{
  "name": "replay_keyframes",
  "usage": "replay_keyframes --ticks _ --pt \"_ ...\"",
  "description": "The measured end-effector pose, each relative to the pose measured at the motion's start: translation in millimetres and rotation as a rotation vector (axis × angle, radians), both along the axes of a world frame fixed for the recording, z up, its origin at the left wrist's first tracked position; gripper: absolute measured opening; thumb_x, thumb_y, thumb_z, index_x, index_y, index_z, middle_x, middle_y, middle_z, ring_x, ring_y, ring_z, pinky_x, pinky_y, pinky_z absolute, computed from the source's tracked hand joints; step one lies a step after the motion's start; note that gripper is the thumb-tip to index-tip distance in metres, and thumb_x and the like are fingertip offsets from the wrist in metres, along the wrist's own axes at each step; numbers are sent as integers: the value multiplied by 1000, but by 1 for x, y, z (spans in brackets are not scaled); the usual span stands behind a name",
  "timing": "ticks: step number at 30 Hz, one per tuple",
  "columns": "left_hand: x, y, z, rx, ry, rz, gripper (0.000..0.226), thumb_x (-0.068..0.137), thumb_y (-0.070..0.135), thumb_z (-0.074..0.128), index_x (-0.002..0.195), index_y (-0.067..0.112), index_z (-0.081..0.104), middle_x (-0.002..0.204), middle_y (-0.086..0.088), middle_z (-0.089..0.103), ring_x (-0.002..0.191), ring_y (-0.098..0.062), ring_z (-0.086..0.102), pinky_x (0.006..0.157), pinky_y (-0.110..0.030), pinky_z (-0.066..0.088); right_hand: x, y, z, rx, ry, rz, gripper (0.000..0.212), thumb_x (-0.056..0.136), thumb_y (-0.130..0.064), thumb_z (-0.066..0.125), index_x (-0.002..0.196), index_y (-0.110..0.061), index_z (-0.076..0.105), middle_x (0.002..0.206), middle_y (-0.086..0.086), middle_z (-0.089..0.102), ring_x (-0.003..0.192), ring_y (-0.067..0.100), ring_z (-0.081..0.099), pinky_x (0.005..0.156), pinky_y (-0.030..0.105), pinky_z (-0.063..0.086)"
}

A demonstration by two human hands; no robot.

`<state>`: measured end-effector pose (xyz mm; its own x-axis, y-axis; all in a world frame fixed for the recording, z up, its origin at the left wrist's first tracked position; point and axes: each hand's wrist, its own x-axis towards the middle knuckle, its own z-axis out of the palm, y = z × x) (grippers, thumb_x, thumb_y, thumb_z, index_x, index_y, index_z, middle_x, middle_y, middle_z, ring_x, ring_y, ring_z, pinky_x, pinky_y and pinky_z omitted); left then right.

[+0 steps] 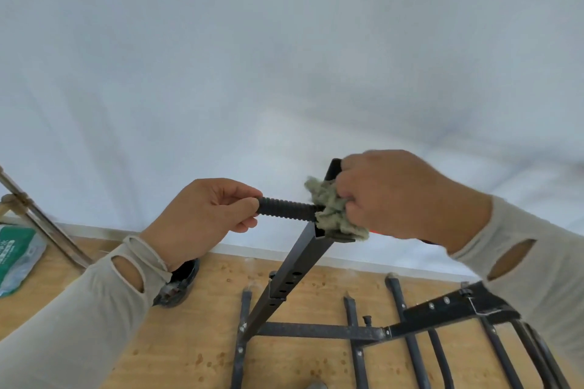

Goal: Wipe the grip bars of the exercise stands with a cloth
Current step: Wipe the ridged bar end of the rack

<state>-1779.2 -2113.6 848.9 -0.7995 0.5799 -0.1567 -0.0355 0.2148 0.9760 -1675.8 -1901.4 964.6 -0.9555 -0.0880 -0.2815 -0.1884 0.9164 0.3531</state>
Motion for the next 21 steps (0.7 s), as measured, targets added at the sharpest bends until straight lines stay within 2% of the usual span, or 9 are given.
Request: replay_keyframes --ticks 2,4,7,10,12,13,15,17,21 --pt "1 -1 -2 2 -6 6 13 95 15 66 102 19 77 83 -5 79 83 -21 76 83 -32 61 18 18 10 -51 16 -155 18 97 -34 43 85 -25 52 89 -8 49 84 16 55 76 35 51" --pt "2 -1 -4 11 -14 10 14 95 16 66 102 20 77 83 -5 79 84 -22 76 88 -38 60 34 26 21 -78 114 -220 17 95 -34 44 88 -25 56 87 -7 53 78 15 55 74 35 50" --pt "3 -1 -6 15 -11 20 15 96 17 66 104 21 77 86 -3 79 84 -19 76 87 -39 59 41 20 23 -73 258 -217 13 95 -34 44 86 -27 52 78 -7 49 71 17 52 65 35 45" --pt "5 -1 -6 21 -6 16 16 97 17 64 107 21 76 91 1 79 85 -17 76 82 -32 62 36 2 -6 58 162 -119 14 96 -29 53 84 -26 46 65 -7 38 57 16 44 53 33 43" --pt "6 -1 -5 31 -16 9 16 97 17 64 108 21 75 92 2 79 86 -17 76 80 -27 62 28 2 -24 18 155 -94 42 77 -19 76 80 -23 34 55 -7 38 43 17 32 39 27 26" --pt "6 -2 -5 35 -22 10 17 97 17 64 109 21 75 91 1 80 86 -17 77 80 -25 62 22 1 -29 0 177 -84 52 71 -16 79 81 -24 29 54 -7 41 42 18 30 40 24 17" --pt "7 -2 -6 46 -23 15 17 95 15 66 109 20 75 89 0 80 85 -16 77 75 -18 60 11 -11 -40 10 187 -24 40 85 -15 66 88 -26 28 69 -4 50 54 21 41 46 29 16" --pt "9 -2 -5 45 -6 20 17 95 13 66 108 20 74 88 0 80 83 -15 77 71 -14 57 -3 -30 -48 -37 252 -4 19 93 -12 50 98 -25 37 72 -4 45 61 21 43 48 31 18" --pt "15 -2 -6 69 -20 40 12 96 14 65 98 14 77 87 -5 79 85 -20 76 78 -22 60 -40 -69 -59 -310 309 -10 9 98 -18 50 101 -20 41 67 -7 38 56 11 34 48 30 20"
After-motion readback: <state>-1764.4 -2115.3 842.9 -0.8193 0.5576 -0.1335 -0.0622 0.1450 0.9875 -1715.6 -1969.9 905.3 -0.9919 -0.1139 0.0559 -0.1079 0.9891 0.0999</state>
